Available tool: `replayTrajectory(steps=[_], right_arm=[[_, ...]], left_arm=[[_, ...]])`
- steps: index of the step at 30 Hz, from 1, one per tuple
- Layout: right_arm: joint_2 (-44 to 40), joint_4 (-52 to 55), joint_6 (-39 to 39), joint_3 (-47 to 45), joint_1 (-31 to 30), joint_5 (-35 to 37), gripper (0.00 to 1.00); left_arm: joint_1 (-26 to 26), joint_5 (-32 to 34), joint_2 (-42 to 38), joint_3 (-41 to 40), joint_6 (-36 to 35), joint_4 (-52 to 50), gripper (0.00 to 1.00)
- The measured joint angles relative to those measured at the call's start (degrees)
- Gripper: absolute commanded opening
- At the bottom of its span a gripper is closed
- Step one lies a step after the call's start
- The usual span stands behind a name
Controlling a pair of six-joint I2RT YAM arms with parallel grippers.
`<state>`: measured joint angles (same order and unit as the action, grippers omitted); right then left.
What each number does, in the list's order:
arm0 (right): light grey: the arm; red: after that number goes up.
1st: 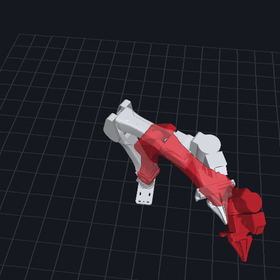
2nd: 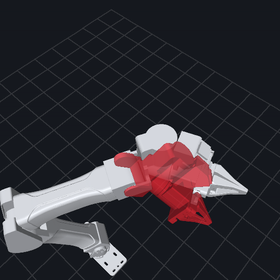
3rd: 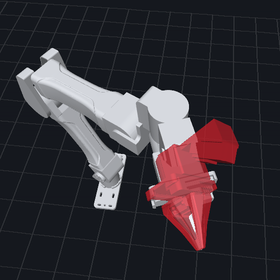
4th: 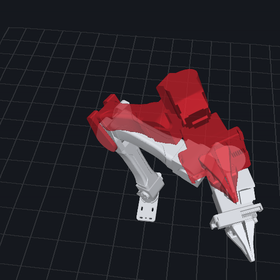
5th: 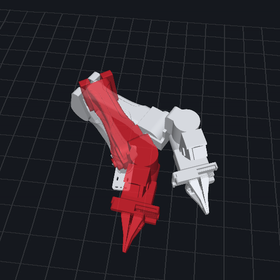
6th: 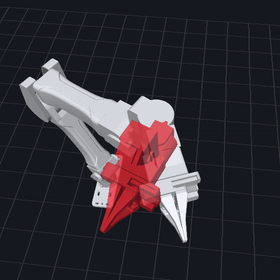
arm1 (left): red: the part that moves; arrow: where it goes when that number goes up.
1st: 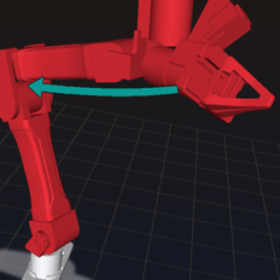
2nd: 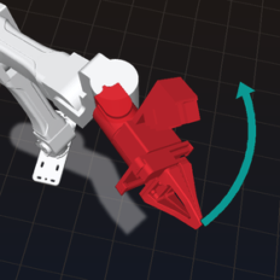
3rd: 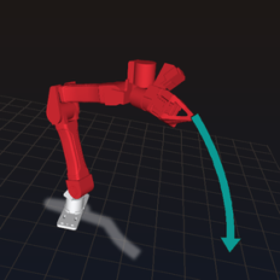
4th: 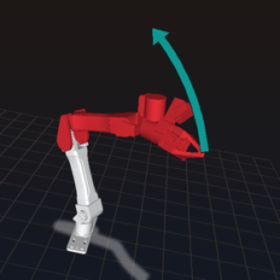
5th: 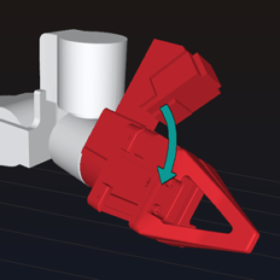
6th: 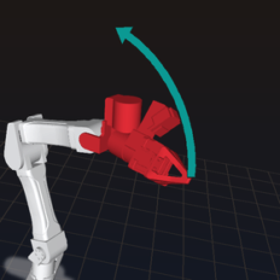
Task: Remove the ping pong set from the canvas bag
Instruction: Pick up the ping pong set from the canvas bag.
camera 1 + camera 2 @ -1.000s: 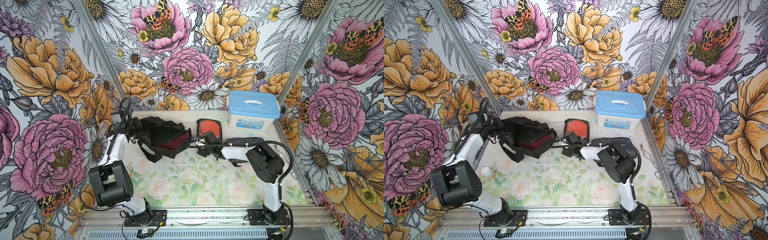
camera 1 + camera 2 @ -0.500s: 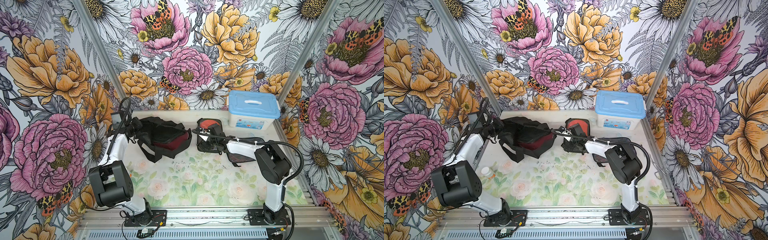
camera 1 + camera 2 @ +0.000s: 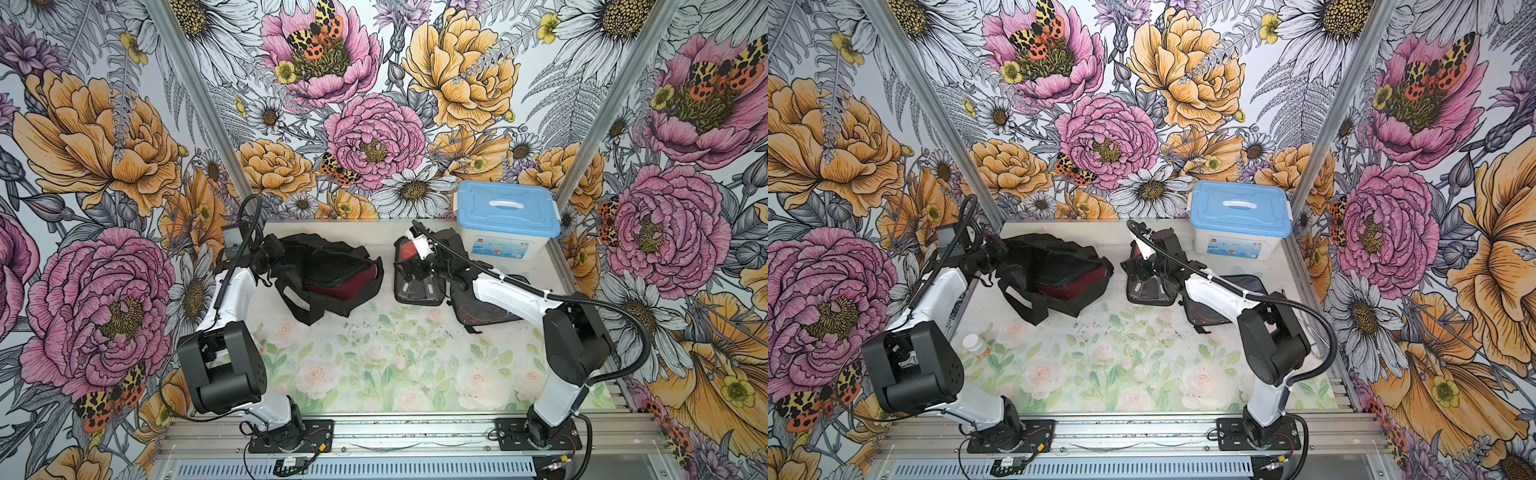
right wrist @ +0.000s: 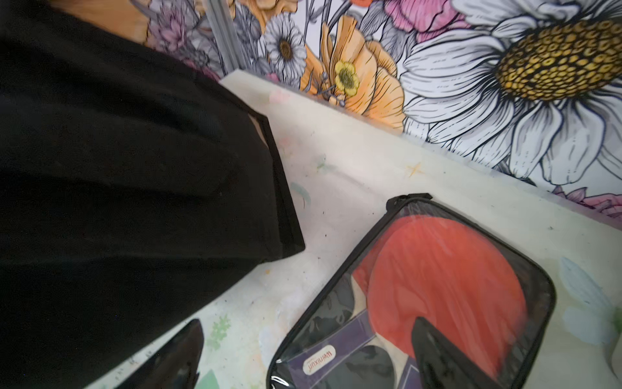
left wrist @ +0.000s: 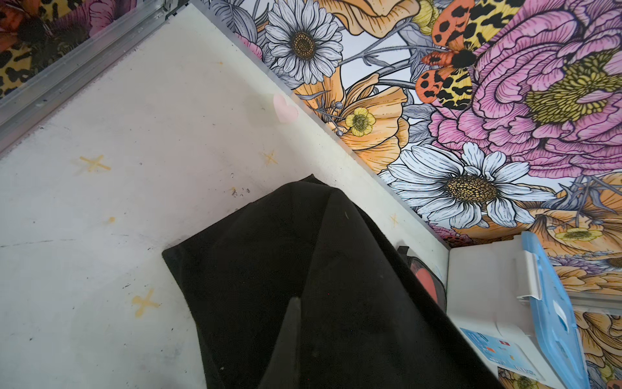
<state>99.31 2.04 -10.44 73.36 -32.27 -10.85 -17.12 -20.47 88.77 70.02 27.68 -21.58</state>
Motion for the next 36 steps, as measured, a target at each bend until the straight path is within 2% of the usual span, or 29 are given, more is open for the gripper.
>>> replayTrajectory(steps=[6, 10, 14, 19, 27, 36], right_arm=[[-6.12, -0.09, -17.77, 0.0, 1.14, 0.02, 0.78], [-9.64, -0.28, -29.81, -0.63, 2.38, -1.51, 0.64], [-12.48, -1.2, -39.69, -2.82, 3.19, -3.93, 0.56], [-13.79, -3.23, -48.33, -5.86, 3.5, -7.82, 0.53], [-15.93, -4.61, -52.78, -11.45, 3.34, -10.01, 0.51], [-23.34, -0.35, -46.66, -14.05, -0.07, -6.69, 0.51]], left_arm=[[0.28, 0.04, -0.76, -0.31, 0.07, 0.0, 0.0], [1.42, 0.85, -1.4, -0.31, 0.04, 0.0, 0.0], [2.93, 2.71, -2.99, -0.28, -0.55, -0.85, 0.0], [5.35, 5.75, -5.27, 0.98, -2.14, -3.85, 0.0], [10.16, 10.67, -8.5, 2.73, -5.81, -9.16, 0.0], [14.62, 12.81, -12.68, 4.7, -8.7, -14.93, 0.0]])
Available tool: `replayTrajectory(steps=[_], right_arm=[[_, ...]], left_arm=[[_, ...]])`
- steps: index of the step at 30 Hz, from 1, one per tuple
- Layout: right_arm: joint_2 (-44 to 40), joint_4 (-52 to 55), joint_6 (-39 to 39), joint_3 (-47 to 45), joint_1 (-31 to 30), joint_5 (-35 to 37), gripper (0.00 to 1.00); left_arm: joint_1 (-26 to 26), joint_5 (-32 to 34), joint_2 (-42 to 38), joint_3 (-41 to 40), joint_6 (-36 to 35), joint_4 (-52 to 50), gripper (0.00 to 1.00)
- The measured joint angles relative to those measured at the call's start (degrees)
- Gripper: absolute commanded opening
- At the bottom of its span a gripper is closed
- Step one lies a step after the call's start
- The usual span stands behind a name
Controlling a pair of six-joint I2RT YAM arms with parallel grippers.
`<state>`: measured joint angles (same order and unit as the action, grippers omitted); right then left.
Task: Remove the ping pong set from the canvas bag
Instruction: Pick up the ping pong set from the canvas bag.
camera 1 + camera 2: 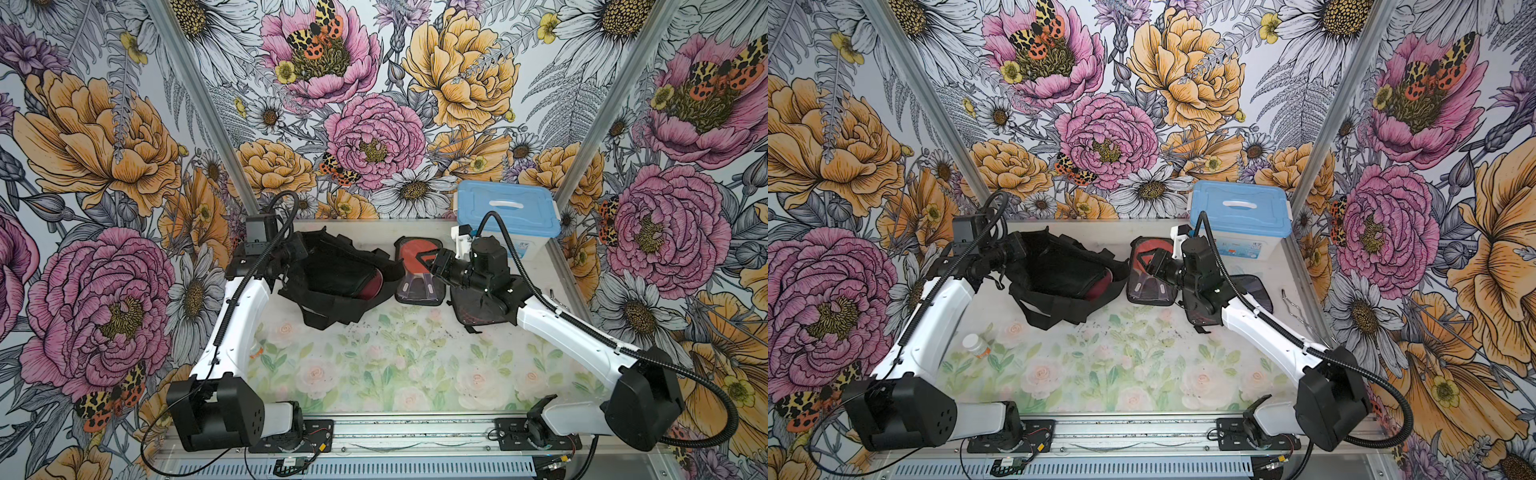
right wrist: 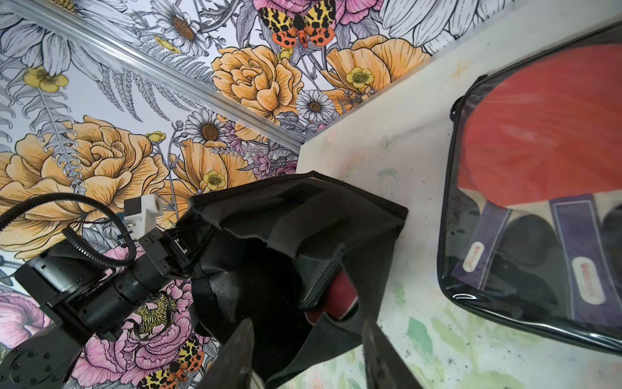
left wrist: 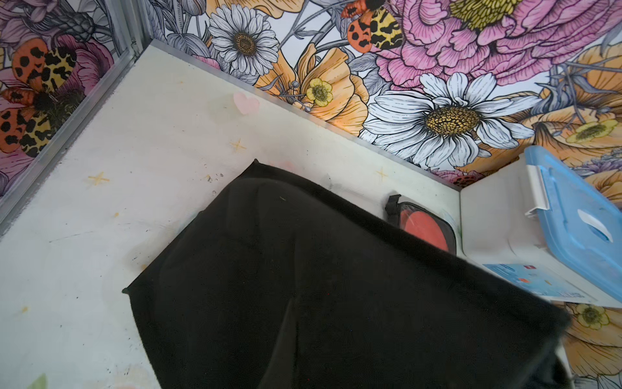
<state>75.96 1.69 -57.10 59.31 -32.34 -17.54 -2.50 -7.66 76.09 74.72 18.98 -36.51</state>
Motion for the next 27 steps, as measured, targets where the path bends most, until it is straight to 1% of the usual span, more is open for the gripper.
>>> replayTrajectory(steps=[4, 7, 14, 19, 23, 27], right_arm=[[-1.73, 0.87, 2.62, -1.31, -1.25, 1.42, 0.51], [-1.79, 1.64, 4.2, -2.29, -1.66, 2.51, 0.51], [-1.79, 2.49, 7.1, -2.78, -1.99, 4.5, 0.51], [-1.27, 2.6, 8.48, -2.78, -1.99, 5.42, 0.51], [0.66, 2.47, 8.92, -2.47, -1.99, 5.6, 0.51], [2.16, 1.16, 8.92, -2.51, -2.01, 5.51, 0.51]], left_arm=[[0.02, -0.02, 1.99, 5.18, -1.11, -2.84, 0.0], [-0.22, -0.13, 5.55, 10.86, -1.75, -4.39, 0.0], [-2.99, -0.7, 15.74, 24.52, -2.99, -6.56, 0.0], [-2.93, -0.48, 19.89, 32.13, -3.74, -8.2, 0.0], [-0.48, 1.38, 19.87, 33.05, -5.11, -8.28, 0.0], [3.45, 3.5, 17.94, 28.48, -6.6, -6.88, 0.0]])
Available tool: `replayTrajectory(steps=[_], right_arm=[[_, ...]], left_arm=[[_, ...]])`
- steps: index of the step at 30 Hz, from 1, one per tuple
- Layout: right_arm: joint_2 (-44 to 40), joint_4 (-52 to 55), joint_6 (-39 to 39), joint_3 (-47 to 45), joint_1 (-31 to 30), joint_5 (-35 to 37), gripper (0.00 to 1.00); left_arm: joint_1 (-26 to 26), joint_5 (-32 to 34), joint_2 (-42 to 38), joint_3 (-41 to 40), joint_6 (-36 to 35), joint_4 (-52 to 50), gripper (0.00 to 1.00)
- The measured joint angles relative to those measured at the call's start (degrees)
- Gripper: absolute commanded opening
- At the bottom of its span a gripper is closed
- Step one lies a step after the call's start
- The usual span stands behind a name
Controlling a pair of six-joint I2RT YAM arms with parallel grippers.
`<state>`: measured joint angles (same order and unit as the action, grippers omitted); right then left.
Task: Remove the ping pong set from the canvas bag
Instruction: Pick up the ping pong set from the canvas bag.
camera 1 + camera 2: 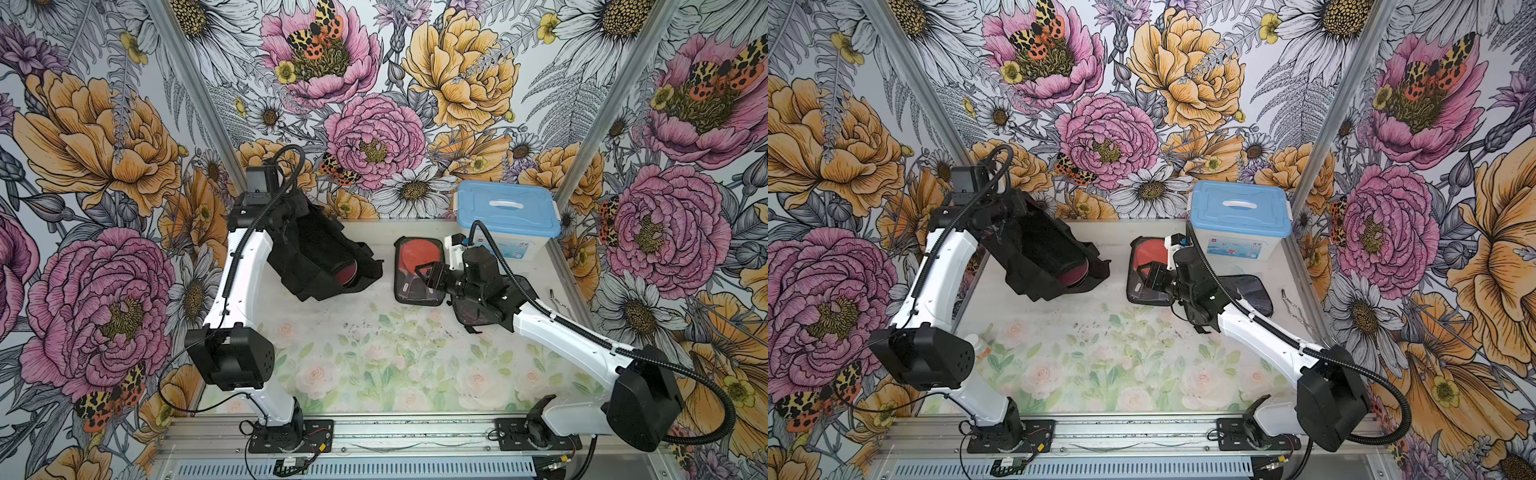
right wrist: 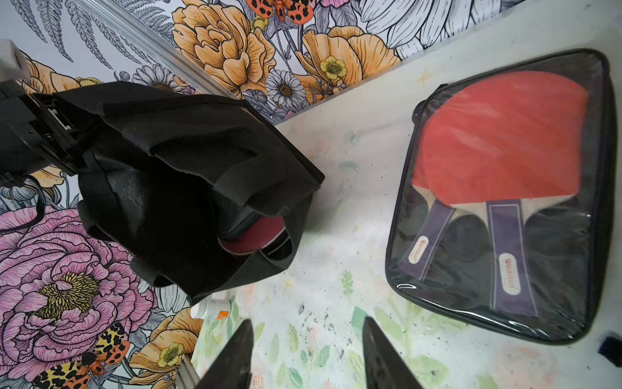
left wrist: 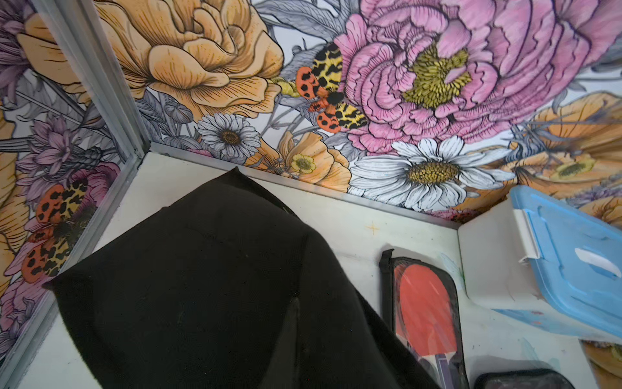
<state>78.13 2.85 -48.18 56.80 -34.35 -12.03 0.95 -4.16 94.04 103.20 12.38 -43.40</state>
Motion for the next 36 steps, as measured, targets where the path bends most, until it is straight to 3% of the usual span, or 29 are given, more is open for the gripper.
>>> replayTrajectory(steps=[7, 17, 27, 36], right_arm=[[0.24, -6.95, -0.39, -1.03, -1.03, -0.2, 0.52], [0.24, -15.67, 1.27, -5.81, -6.93, -0.17, 0.53], [0.87, -16.17, 5.55, -7.69, -14.05, -0.2, 0.56], [9.81, -19.39, 2.03, -7.61, -16.94, -0.2, 0.59]], left_arm=[[6.1, 3.39, -6.03, -10.82, -1.07, 2.89, 0.0], [10.25, 7.41, -10.88, -18.64, -0.85, 6.93, 0.0], [12.83, 10.8, -12.07, -26.8, -0.22, 10.73, 0.0], [13.68, 11.1, -13.31, -32.39, 1.14, 12.07, 0.0]])
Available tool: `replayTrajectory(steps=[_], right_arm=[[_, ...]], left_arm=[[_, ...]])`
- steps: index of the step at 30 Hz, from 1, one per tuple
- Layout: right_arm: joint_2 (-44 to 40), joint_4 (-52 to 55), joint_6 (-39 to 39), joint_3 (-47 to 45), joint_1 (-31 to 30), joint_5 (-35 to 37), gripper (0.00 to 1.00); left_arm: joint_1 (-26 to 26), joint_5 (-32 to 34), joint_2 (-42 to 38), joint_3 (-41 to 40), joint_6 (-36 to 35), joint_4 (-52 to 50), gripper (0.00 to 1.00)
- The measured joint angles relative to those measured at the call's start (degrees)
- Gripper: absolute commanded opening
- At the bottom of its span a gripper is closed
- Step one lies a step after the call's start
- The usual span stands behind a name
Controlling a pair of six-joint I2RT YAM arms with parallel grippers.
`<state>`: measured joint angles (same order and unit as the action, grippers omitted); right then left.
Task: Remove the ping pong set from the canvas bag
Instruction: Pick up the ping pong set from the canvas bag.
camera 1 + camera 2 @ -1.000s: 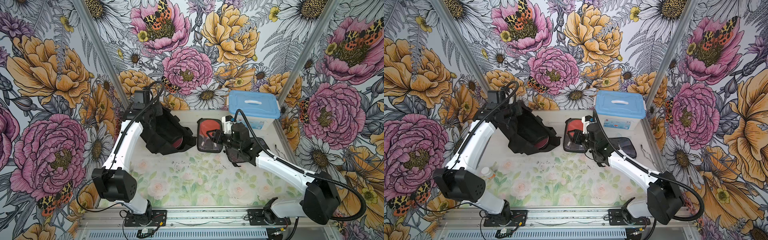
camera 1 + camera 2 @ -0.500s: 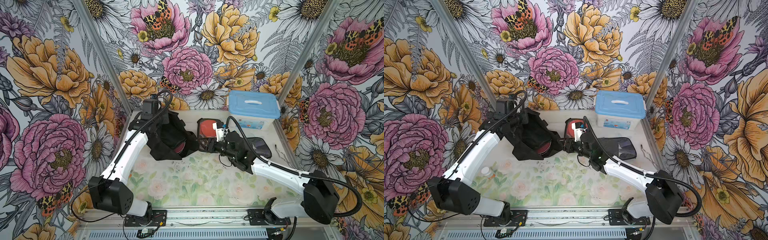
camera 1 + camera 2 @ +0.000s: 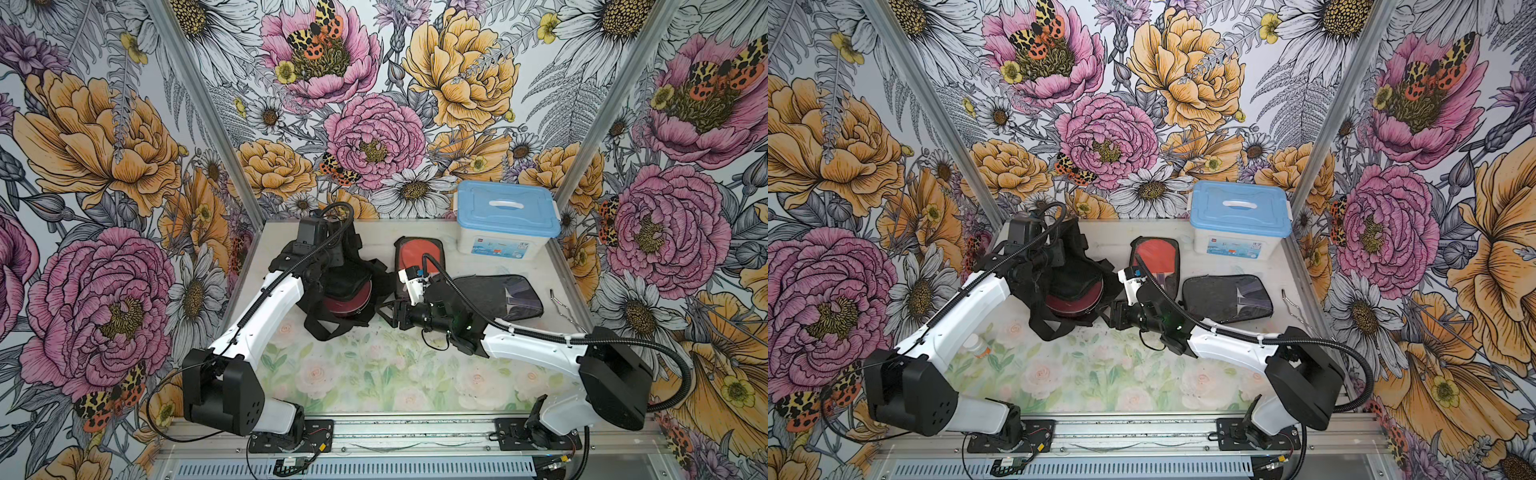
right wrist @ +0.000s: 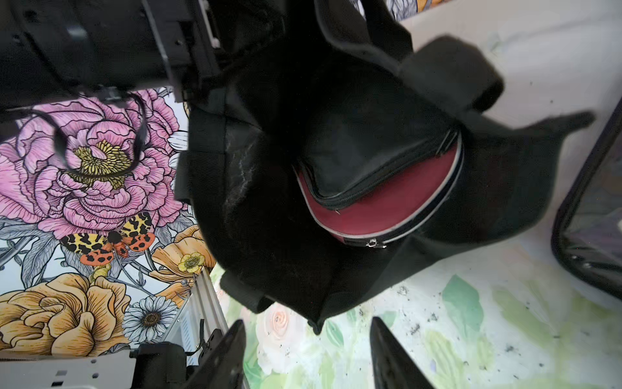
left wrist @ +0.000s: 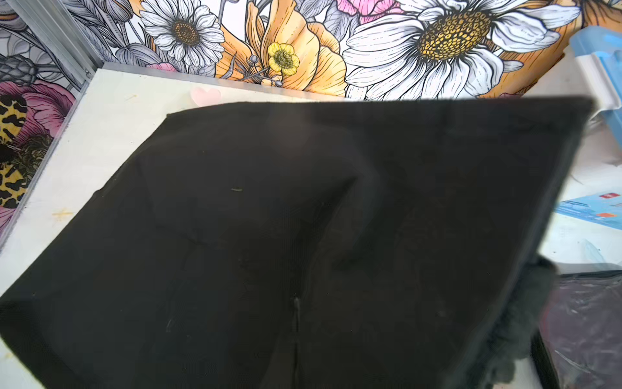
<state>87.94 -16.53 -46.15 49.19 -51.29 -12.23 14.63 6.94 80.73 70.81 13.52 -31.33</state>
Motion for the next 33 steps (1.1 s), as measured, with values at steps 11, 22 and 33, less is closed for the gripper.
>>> replayTrajectory(steps=[11, 22, 33], right_arm=[[9.9, -1.92, -11.17, 8.57, -1.75, 1.68, 0.61], [17.38, 0.15, -22.21, 14.8, -2.05, 5.35, 0.65], [26.01, 0.7, -30.88, 22.27, -2.05, 9.49, 0.68]], left_arm=[[0.0, -0.07, -3.21, -4.09, 0.0, 2.16, 0.0], [-0.02, -1.49, -3.63, -5.62, 0.48, 4.15, 0.0], [-0.02, -3.32, -5.03, -6.19, 1.51, 4.61, 0.0]])
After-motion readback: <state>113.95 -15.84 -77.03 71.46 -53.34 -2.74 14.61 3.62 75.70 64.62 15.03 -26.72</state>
